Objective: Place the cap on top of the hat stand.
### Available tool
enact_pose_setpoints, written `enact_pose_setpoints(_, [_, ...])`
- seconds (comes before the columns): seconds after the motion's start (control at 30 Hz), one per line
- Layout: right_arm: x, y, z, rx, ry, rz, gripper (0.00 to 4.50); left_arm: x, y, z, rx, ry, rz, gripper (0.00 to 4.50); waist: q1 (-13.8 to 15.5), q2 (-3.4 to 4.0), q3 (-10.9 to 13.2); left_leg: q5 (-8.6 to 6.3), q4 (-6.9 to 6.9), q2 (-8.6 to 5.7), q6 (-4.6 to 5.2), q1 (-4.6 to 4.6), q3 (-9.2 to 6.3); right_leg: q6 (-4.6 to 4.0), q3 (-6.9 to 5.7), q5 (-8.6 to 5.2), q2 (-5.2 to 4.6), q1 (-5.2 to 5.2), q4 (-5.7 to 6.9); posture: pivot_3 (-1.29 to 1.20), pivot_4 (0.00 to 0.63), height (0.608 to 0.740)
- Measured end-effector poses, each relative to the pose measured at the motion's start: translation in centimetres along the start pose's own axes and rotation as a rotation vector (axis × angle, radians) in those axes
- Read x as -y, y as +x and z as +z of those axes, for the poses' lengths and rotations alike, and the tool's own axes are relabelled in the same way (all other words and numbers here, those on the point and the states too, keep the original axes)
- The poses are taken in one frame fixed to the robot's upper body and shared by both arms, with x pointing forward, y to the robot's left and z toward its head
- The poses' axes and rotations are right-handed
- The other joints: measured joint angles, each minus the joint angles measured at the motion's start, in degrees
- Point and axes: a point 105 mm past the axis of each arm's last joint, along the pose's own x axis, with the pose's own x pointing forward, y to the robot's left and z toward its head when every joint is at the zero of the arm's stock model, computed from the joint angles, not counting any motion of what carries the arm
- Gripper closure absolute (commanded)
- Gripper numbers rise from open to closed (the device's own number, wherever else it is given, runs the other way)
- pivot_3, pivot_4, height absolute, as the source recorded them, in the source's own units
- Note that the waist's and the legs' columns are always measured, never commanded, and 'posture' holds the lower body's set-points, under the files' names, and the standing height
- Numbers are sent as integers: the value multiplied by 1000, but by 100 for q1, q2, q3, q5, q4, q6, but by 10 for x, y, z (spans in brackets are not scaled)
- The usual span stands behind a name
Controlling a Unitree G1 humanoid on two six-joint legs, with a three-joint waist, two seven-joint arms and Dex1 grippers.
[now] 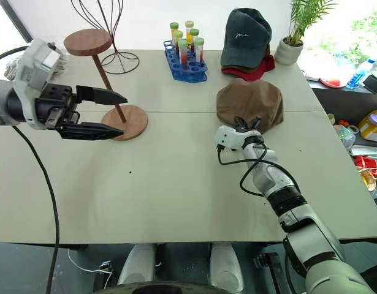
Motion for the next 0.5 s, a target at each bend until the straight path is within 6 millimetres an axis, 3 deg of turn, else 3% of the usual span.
enact_pose_setpoints(0.1, [8, -2, -2, 4, 9, -2, 4426, 0, -2, 0, 11, -6, 24, 0, -9, 0, 2, 0, -2, 0, 0, -1, 0, 0, 0, 0, 0, -2, 0, 0, 150, 728])
enact_pose_setpoints(0.27, [46, -9, 4, 61, 23, -23, 4426, 1, -16, 5, 73, -30, 108, 0, -28, 7, 11, 0, -5, 0, 0, -3, 0, 1, 0, 0, 0, -9, 0, 0, 150, 728])
enact_pose_setpoints(0.37, [93, -11, 30, 180, -13, -76, 4426, 2, -28, 12, 121, -42, 186, 0, -74, 24, 32, 0, -7, 0, 0, -4, 0, 1, 0, 1, 1, -17, 2, 0, 150, 728])
enact_pose_setpoints(0.5, [188, -26, 87, 402, -97, -262, 4426, 6, -52, 24, 192, -48, 309, 0, -151, 34, 41, 0, -27, 1, 0, -2, 0, 8, 0, -2, 2, -22, 3, 0, 150, 728])
